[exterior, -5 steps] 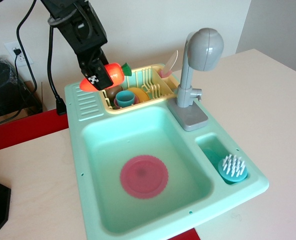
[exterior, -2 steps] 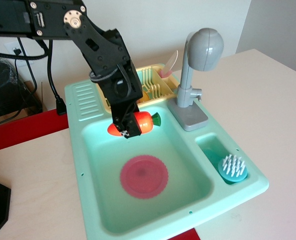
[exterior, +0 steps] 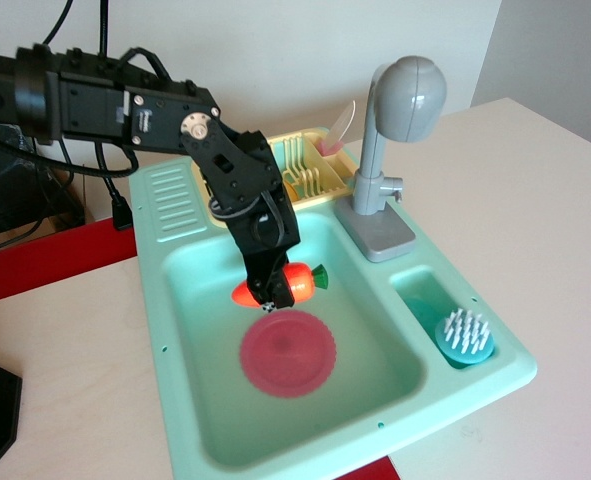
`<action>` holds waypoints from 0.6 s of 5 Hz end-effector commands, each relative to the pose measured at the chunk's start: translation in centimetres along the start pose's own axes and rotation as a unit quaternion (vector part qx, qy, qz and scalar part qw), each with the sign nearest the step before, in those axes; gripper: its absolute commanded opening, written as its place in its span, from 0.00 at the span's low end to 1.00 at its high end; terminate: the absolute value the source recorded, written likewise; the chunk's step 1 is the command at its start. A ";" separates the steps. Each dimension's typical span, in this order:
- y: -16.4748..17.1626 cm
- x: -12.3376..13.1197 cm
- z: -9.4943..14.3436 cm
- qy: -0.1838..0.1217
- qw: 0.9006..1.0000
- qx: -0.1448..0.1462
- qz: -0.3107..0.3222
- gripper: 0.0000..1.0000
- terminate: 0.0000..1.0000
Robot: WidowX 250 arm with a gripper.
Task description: Put carrot on plate
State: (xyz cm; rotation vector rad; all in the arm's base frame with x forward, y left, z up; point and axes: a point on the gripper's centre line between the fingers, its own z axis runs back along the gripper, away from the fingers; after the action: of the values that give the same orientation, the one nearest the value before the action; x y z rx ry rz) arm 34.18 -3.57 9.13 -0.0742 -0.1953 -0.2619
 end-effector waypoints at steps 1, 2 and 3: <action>-1.5 0.4 -1.9 -0.003 1.000 -0.012 -0.006 0.00 0.00; -2.5 0.1 -3.1 -0.001 0.999 -0.031 -0.019 0.00 0.00; -2.4 -0.3 -3.6 0.011 0.999 -0.028 -0.027 0.00 0.00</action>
State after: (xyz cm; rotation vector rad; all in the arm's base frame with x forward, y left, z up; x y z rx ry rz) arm 33.30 -5.55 5.27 -0.0952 -0.1373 -0.3196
